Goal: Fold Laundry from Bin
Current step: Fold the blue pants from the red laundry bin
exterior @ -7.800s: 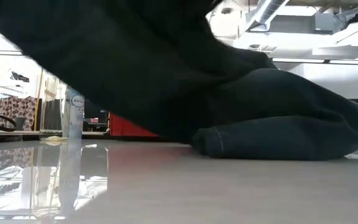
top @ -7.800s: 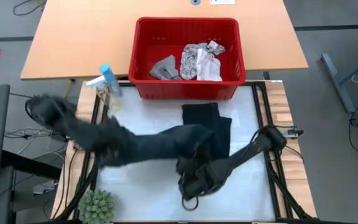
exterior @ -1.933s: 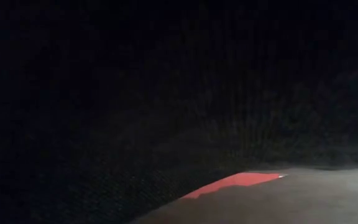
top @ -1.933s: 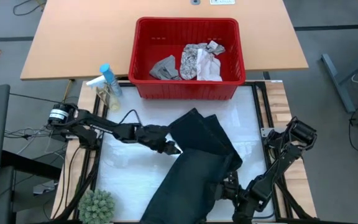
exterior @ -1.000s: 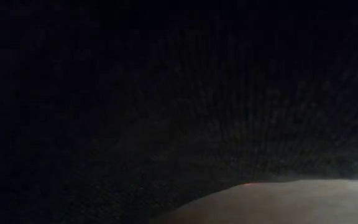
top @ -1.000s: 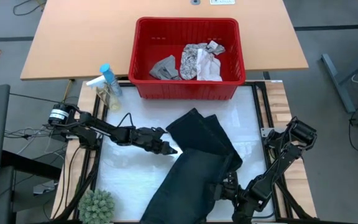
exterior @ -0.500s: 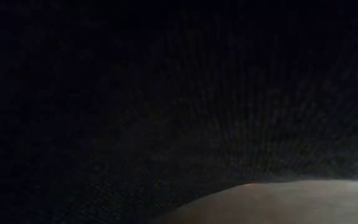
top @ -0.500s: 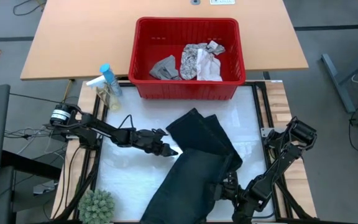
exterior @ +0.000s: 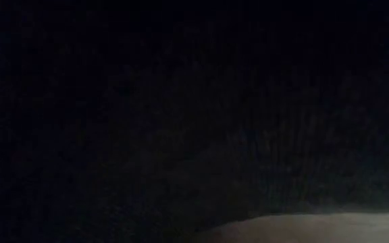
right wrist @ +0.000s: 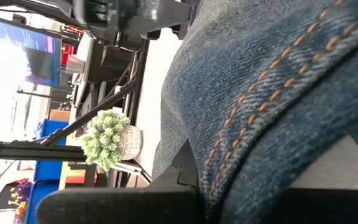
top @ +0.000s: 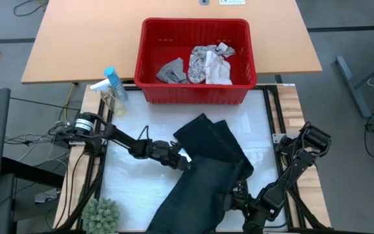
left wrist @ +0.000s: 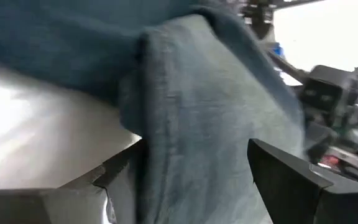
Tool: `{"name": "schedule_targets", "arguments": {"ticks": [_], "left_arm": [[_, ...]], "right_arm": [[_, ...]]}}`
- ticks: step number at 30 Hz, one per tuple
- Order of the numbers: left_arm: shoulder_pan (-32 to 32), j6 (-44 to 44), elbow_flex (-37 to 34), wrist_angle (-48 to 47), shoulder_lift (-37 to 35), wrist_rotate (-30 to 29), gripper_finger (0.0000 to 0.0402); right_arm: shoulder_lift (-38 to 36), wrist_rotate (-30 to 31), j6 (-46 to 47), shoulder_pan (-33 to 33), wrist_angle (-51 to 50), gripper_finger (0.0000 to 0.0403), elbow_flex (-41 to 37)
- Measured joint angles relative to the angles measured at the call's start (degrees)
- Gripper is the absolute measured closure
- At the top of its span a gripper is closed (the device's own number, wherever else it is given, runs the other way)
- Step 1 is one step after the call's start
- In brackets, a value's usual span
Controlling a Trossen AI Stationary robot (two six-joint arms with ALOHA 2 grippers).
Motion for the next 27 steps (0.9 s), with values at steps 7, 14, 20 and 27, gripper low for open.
{"name": "schedule_targets", "arguments": {"ticks": [7, 14, 20, 27], "left_arm": [[-0.9, -1.99, 4.66, 7.1, 5.91, 2.77, 0.0146], [-1.21, -5.61, 7.29, 18.55, 7.62, 5.85, 0.024], [-2.59, -12.48, 7.46, 28.37, 5.8, 5.71, 0.0385], [-5.03, -12.19, 7.54, 29.27, -3.69, -2.8, 0.0393]], "right_arm": [[0.0, -0.2, -1.81, 0.04, 1.26, 0.0374, 0.0], [-0.02, 0.41, -3.26, 0.11, 2.79, 0.0374, 0.0], [-4.55, 4.2, -14.89, 0.13, 9.87, 0.0374, 0.0], [-15.04, 5.56, -45.69, -0.55, 15.85, 0.0374, 4.28]]}}
